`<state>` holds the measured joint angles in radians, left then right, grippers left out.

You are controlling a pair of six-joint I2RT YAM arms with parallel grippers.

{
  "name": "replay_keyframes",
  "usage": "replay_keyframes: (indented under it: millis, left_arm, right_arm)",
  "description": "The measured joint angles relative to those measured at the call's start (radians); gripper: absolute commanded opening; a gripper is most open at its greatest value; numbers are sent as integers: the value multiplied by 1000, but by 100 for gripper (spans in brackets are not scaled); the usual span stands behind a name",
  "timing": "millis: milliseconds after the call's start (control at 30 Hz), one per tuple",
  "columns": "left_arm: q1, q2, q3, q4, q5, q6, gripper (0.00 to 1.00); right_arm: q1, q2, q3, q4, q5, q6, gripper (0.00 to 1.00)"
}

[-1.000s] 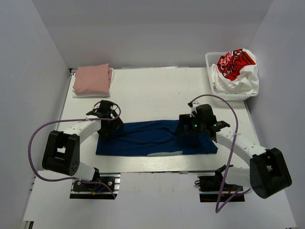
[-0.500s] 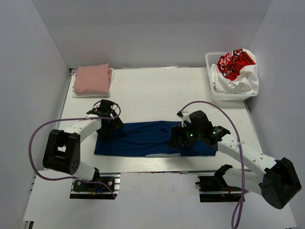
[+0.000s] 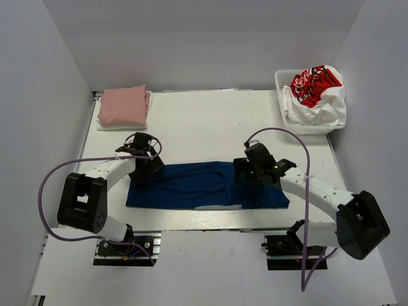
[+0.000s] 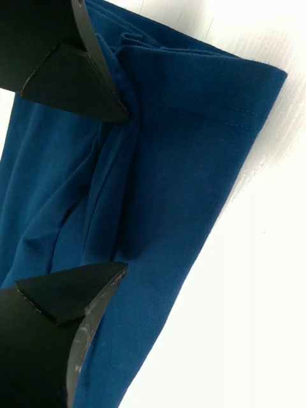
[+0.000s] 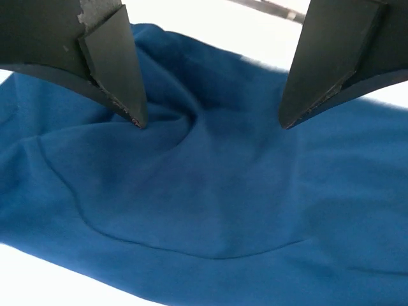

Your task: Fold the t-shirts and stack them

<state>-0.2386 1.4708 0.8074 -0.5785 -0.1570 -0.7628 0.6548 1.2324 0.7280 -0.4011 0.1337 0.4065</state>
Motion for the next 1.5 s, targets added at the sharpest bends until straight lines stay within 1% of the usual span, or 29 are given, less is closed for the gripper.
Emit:
replay_keyframes:
  millis: [33,100,133,167,200,267,300,333,433,533,667,767,833,900,1033,1133,1267,1367,1500]
  left_arm:
    - [0,0,0,-1,0,0,100]
    - [0,0,0,-2,0,0,100]
    - [0,0,0,-3,0,0,100]
    - [0,0,0,-5,0,1,100]
    - [0,0,0,-5,0,1,100]
    - [0,0,0,-5,0,2,100]
    - [0,0,0,-5,0,3,100]
    - [0,-1,0,-5,0,3,100]
    - [0,-1,0,-5,0,3,100]
    - [0,-1,10,-18,1,5,100]
    - [0,-9,53,-25,5,14,100]
    - [1,-37,70,-20,13,19,100]
    - [1,-55,76,-16,21,23,100]
    - [1,-63,79,-7,31,25,100]
    - [1,-46,79,1,41,30,100]
    - [1,-24,79,3,41,34,100]
    - [1,9,76,4,33,39,100]
    - [1,28,60,2,18,40,100]
    - [1,47,42,-6,5,38,100]
  right_arm:
    - [0,24,5,-5,29,11,75]
    - [-6,70,10,-16,85,45,64]
    - [-12,90,10,-24,114,63,54]
    - [-19,103,8,-34,140,85,50]
    - [-27,108,4,-42,158,98,50]
    - [-41,103,-15,-45,178,129,60]
    - [-48,97,-30,-43,180,140,69]
    - [-51,89,-47,-41,176,142,90]
    - [-52,45,-88,-44,129,116,90]
    - [-52,-29,-85,-42,69,69,90]
    - [-52,-124,-2,-45,31,7,90]
    - [-52,-190,39,6,18,-23,90]
    - [-52,-203,43,56,-4,-32,90]
    - [-52,-173,43,95,-32,-32,90]
    - [-52,-35,42,155,-80,5,90]
    - [-52,57,26,172,-68,38,90]
    - [-70,132,-17,166,-24,81,90]
    - [-94,165,-50,163,6,111,90]
    - [-121,155,-71,185,23,144,90]
